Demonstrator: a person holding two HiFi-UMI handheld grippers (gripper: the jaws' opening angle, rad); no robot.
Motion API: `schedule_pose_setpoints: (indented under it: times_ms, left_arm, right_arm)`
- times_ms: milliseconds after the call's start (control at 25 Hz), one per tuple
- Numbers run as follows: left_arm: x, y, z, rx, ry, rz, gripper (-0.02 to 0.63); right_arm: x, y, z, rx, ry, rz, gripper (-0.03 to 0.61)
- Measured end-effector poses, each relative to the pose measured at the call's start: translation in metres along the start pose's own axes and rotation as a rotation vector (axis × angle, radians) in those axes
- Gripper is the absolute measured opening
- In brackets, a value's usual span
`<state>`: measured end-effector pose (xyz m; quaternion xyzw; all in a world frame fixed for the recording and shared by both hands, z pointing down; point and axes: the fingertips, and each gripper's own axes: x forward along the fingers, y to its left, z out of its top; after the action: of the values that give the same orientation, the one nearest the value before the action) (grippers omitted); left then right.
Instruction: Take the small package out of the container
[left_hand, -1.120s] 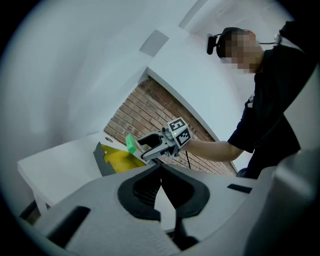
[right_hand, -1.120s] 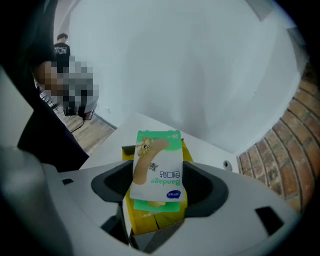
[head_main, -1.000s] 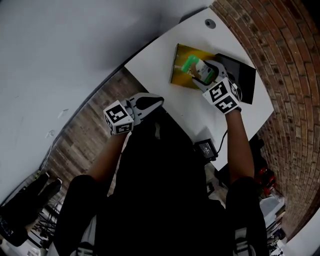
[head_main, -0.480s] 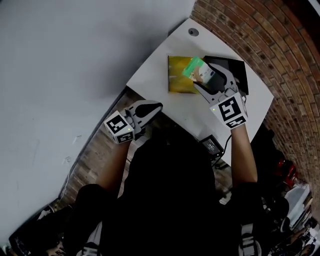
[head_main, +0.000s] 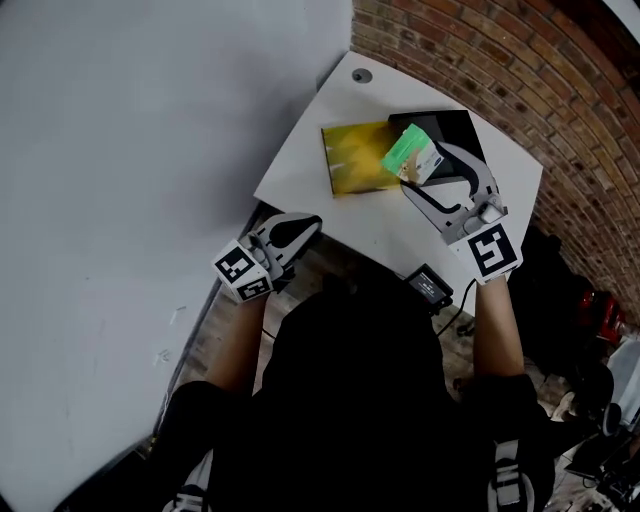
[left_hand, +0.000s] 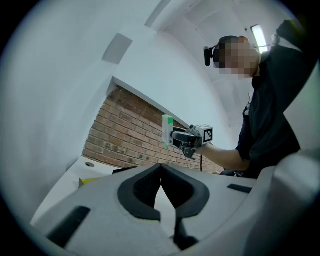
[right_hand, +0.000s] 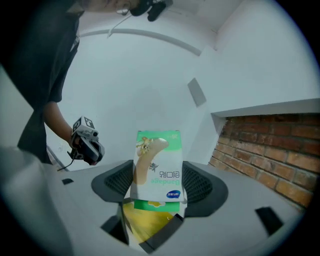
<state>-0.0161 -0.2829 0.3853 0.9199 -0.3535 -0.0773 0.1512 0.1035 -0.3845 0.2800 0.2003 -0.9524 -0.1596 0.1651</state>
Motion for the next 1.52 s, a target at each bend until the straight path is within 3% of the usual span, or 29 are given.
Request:
schedule_pose_setpoints:
  times_ms: [240,560,1080,1520]
  left_arm:
    - [0.01,-0.011,0.013,0.028,-0.011,-0.041,0.015]
    - [0.024,-0.028,0.021,0.054,-0.011,-0.066,0.015]
    - [0.045,-0.074,0.029,0.071,-0.028,-0.006,0.015]
    - [0.074,-0.149,-0.007,0.031,-0.016,0.011,0.015]
  right_arm:
    - [-0.045,0.005,0.014,0.145,-0.157,-0.019,0.308]
    - [-0.098,0.019,0.022,0.248,-0.31,-0.017,0.308]
    - [-0.155,0.052,0.021,0.351,-0.481,0.26,0.308]
    - [-0.217,0.075,-0.006,0.429,-0.513,0.376,0.308]
